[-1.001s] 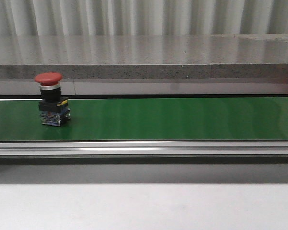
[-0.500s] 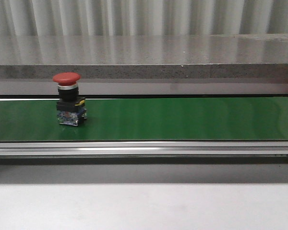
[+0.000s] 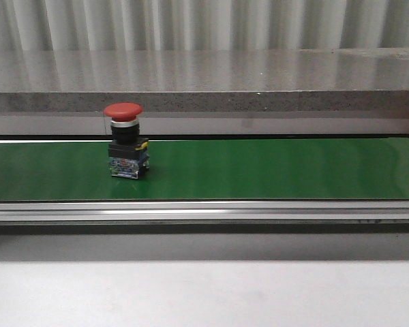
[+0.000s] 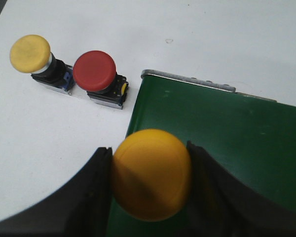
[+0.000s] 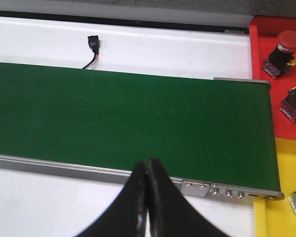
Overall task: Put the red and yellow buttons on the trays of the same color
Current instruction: 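Set the yellow button on the belt and open the left gripper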
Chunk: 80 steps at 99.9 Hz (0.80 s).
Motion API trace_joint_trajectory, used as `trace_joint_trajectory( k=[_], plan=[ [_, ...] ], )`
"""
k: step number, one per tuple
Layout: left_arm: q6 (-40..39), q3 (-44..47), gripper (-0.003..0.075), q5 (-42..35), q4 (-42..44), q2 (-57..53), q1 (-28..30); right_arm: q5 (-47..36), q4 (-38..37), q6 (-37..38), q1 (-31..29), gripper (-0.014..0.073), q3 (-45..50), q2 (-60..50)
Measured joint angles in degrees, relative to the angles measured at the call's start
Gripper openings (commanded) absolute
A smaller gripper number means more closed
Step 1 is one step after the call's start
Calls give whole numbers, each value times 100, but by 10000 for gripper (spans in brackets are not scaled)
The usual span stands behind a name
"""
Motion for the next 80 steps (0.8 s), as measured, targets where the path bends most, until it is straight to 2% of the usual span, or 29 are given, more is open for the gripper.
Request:
trace_joint_trajectory(
  k=[13,22,32,44,51,58,80],
  plan=[
    [0,0,-13,-21,-34,102,0,0,0,0,0,-67,0,0],
    [23,0,55,-30,-59,111,0,0,0,0,0,-67,0,0],
    [96,0,224,-30,-83,111,0,0,0,0,0,-67,0,0],
    [154,0,502,-32,-137,111,-67,0,0,0,0,-67,0,0],
    [154,0,606,-20,-137,111,-146,0,0,0,0,-67,0,0],
    [164,0,639,-10,-145,111,-268,0,0,0,0,-67,0,0],
    [164,0,640,52,-150,-31,-627,0,0,0,0,-67,0,0]
  ],
)
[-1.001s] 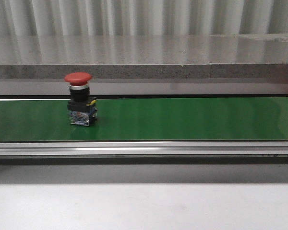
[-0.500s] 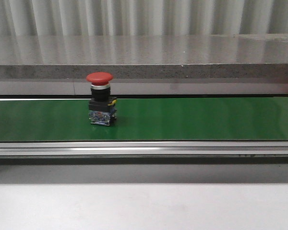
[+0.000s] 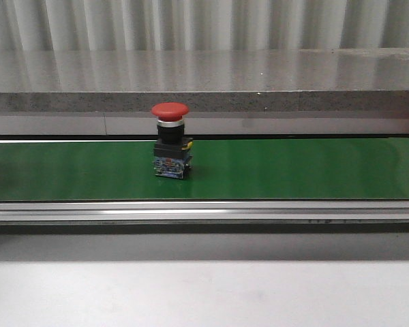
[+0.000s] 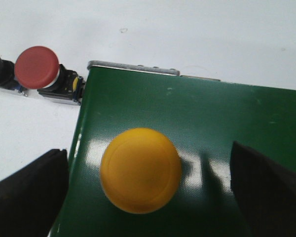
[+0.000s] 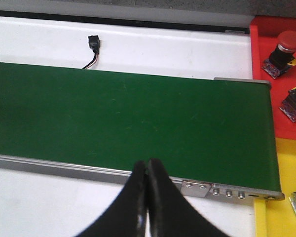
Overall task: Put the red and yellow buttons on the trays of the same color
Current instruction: 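Set the yellow button on the belt and open the left gripper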
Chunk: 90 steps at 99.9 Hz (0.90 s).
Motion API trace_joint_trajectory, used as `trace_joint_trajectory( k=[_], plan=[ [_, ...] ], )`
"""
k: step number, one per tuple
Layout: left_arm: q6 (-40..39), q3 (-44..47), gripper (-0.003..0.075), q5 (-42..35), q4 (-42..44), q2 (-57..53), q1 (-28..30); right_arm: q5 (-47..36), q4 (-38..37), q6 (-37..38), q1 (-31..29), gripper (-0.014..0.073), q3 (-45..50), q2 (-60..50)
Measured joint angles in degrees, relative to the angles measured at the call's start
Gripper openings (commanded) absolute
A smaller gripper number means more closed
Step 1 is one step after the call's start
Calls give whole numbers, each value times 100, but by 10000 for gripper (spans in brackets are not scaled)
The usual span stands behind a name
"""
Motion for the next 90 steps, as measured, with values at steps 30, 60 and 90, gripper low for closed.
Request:
trace_joint_trajectory(
  k=[30,60,90],
  plan=[
    [0,0,639,102,119,-892,-459,0,0,0,0,-67,0,0],
    [13,295,639,205,156,-2372,-996,0,0,0,0,-67,0,0],
    [13,1297,638,241,292,-4206,-1080,0,0,0,0,-67,0,0]
  ],
)
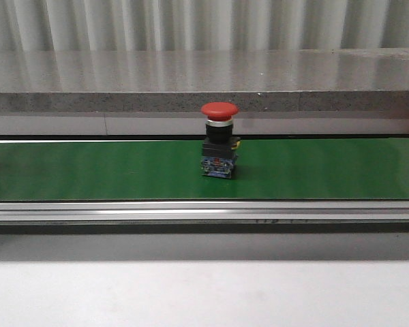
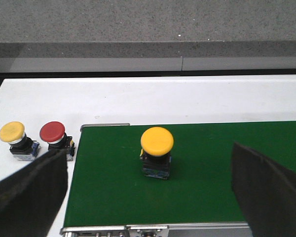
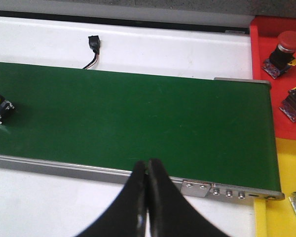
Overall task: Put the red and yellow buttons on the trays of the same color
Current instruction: 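Set the yellow button on the belt and open the left gripper, then hold the right gripper above the belt as the red button approaches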
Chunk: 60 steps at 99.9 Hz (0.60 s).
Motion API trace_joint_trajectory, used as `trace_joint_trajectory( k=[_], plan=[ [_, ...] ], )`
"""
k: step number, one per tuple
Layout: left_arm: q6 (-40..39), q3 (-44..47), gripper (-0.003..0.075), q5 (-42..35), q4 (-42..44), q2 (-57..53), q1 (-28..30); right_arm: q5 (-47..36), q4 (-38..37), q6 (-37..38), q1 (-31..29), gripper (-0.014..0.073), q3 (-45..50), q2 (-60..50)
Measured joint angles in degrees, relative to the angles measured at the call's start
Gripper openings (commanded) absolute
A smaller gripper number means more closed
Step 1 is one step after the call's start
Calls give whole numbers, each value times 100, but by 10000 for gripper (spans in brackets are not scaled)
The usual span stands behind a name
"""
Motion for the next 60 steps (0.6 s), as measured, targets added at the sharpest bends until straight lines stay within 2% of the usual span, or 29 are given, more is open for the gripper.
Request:
trace_joint_trajectory(
  k=[23,30,44,60],
  plan=[
    [2,874,637,34,22,-1363,0,0,0,0,0,-67,0,0],
    [2,1093,611,46,22,-1697,0,0,0,0,0,-67,0,0],
    [2,1441,461,78,22,-2204,0,0,0,0,0,-67,0,0],
    [2,1653,200,89,22,-2407,0,0,0,0,0,-67,0,0]
  ],
)
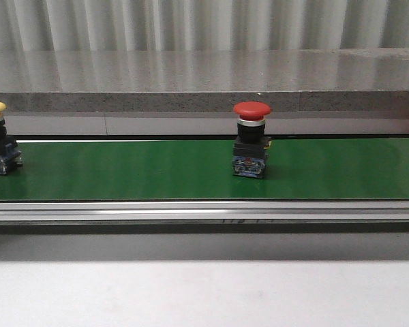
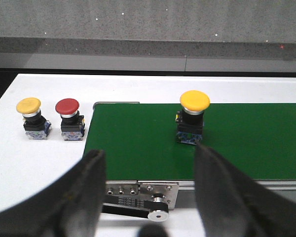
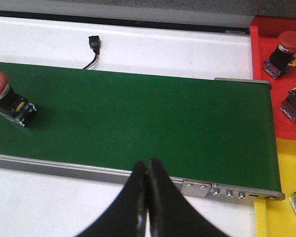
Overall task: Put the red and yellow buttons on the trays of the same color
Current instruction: 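Hold the right gripper above the belt as the red button approaches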
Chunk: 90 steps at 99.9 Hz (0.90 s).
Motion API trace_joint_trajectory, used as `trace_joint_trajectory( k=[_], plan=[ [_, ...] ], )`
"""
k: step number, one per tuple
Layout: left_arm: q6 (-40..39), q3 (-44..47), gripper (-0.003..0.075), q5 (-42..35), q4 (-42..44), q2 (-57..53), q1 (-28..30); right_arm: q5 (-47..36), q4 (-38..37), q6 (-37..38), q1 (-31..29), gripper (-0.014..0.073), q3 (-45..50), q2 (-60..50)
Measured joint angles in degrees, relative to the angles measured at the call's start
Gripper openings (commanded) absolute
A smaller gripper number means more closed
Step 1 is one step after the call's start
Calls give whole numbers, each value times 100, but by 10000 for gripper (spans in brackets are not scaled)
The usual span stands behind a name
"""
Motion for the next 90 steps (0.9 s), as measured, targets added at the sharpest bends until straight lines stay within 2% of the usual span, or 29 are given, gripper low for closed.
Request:
trace_joint_trajectory(
  k=[10,15,35,44,49,61,68,73,90],
  plan=[
    [0,76,36,13,-11,-3,0,0,0,0,0,-67,0,0],
    [0,79,-19,13,-11,-3,0,0,0,0,0,-67,0,0],
    [10,89,-20,13,-11,-3,0,0,0,0,0,-36,0,0],
    [10,89,-20,13,-11,-3,0,13,0,0,0,79,0,0],
    [10,89,-20,13,-11,-3,0,56,0,0,0,181,0,0],
    [10,89,-20,13,-11,-3,0,215,0,0,0,495,0,0],
    [10,89,-20,13,-11,-3,0,241,0,0,0,621,0,0],
    [10,89,-20,13,-11,-3,0,241,0,0,0,668,0,0],
    [10,89,-20,13,-11,-3,0,217,53,-15,0,654,0,24]
  ],
)
